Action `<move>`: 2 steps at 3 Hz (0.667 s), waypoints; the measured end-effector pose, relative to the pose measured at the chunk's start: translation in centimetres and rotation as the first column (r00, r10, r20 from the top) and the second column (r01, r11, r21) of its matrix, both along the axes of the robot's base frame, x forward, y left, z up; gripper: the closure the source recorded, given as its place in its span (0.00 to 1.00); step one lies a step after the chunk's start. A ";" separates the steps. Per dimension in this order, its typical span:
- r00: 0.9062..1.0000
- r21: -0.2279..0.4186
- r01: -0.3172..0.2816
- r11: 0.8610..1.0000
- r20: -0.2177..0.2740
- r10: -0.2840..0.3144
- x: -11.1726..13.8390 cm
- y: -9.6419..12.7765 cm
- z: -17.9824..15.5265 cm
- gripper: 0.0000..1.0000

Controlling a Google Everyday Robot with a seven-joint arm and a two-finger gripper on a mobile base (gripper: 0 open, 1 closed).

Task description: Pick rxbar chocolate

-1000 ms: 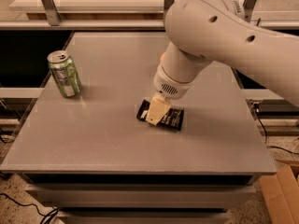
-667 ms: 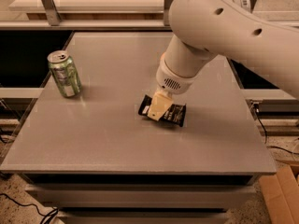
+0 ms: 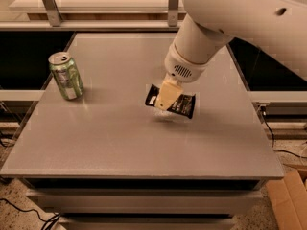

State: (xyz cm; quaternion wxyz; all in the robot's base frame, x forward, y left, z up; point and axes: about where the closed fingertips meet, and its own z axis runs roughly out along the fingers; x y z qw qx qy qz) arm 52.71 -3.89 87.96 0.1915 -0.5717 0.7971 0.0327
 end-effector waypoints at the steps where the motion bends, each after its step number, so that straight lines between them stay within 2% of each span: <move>1: 1.000 0.010 -0.006 1.000 0.014 0.006 0.3 -0.1 1.0 1.00; 2: 1.000 0.022 -0.010 1.000 0.020 0.010 0.4 -0.1 1.5 1.00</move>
Offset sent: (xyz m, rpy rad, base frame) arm 0.0069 -0.0019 0.0203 0.0395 -0.0249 0.0117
